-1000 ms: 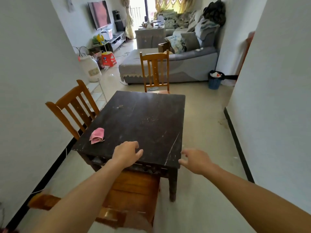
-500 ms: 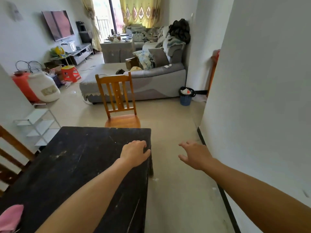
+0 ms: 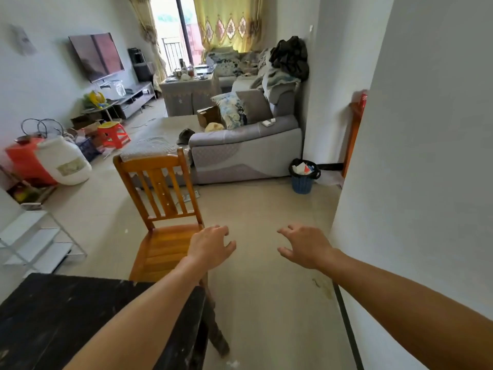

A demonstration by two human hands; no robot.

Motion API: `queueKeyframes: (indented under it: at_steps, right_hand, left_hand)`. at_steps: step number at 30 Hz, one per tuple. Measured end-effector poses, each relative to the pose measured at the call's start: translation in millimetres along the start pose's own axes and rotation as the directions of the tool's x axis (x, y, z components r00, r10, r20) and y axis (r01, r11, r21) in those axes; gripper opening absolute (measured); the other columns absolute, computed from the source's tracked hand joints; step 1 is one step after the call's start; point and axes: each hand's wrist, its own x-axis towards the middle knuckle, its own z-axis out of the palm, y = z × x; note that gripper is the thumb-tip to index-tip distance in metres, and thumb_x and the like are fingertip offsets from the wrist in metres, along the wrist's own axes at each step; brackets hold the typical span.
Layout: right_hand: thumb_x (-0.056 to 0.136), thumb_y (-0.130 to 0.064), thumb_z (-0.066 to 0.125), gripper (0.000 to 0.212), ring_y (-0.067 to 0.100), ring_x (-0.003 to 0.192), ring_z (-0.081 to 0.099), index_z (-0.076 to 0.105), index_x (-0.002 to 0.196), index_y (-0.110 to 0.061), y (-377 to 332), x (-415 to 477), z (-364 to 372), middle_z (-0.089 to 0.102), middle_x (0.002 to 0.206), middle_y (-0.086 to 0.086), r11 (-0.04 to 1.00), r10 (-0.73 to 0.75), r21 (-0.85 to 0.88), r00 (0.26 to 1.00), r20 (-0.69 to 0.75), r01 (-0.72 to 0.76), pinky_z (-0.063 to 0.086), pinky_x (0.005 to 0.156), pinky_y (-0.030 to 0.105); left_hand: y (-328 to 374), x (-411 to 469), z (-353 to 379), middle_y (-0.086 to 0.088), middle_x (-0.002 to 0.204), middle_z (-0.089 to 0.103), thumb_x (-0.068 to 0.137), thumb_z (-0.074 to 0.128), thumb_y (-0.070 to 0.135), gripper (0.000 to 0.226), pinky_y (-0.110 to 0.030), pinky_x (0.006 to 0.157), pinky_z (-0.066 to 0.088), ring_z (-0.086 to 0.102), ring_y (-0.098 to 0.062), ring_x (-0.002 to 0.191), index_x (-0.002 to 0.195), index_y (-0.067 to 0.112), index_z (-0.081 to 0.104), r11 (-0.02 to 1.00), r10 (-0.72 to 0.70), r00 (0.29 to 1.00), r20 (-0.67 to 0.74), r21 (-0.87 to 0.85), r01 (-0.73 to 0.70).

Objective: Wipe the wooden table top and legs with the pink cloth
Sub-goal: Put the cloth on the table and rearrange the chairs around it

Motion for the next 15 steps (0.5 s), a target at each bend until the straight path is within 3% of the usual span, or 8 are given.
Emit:
queueKeyframes:
  at_steps: [5, 11, 15]
  right_hand:
    - [0.094, -0.052, 0.047, 0.054, 0.022, 0.113, 0.056, 0.047, 0.139, -0.024, 56.6, 121.7, -23.9, 0.057, 0.127, 0.003, 0.995, -0.102, -0.009, 0.994, -0.044, 0.101, 0.046, 0.089, 0.034]
    - [0.093, -0.053, 0.047, 0.055, 0.022, 0.114, 0.055, 0.047, 0.139, -0.023, 73.9, 263.7, -18.2, 0.056, 0.128, 0.002, 0.964, -0.267, -0.004, 0.959, -0.091, 0.267, 0.044, 0.090, 0.034]
    - [0.091, -0.052, 0.051, 0.055, 0.026, 0.113, 0.057, 0.053, 0.135, -0.019, 86.5, 364.6, -6.5, 0.059, 0.126, 0.005, 0.923, -0.384, -0.043, 0.912, -0.144, 0.382, 0.046, 0.092, 0.037]
  left_hand:
    - [-1.9, 95.9, -4.3, 0.006, 0.104, 0.064, 0.091, 0.052, 0.051, 0.037, -0.023, 0.073, 0.054, 0.062, -0.010, 0.085, 0.114, 0.024, 0.062, 0.994, -0.105, 0.992, -0.068, -0.023, 0.103]
    - [-56.4, 203.5, 3.5, 0.007, 0.101, 0.064, 0.089, 0.053, 0.054, 0.040, -0.023, 0.069, 0.056, 0.062, -0.009, 0.084, 0.112, 0.023, 0.064, 0.970, -0.241, 0.959, -0.149, -0.003, 0.243]
    - [-101.4, 290.4, 20.5, 0.003, 0.114, 0.065, 0.089, 0.051, 0.056, 0.046, -0.028, 0.084, 0.052, 0.061, -0.014, 0.102, 0.117, 0.022, 0.065, 0.955, -0.250, 0.930, -0.269, 0.087, 0.282]
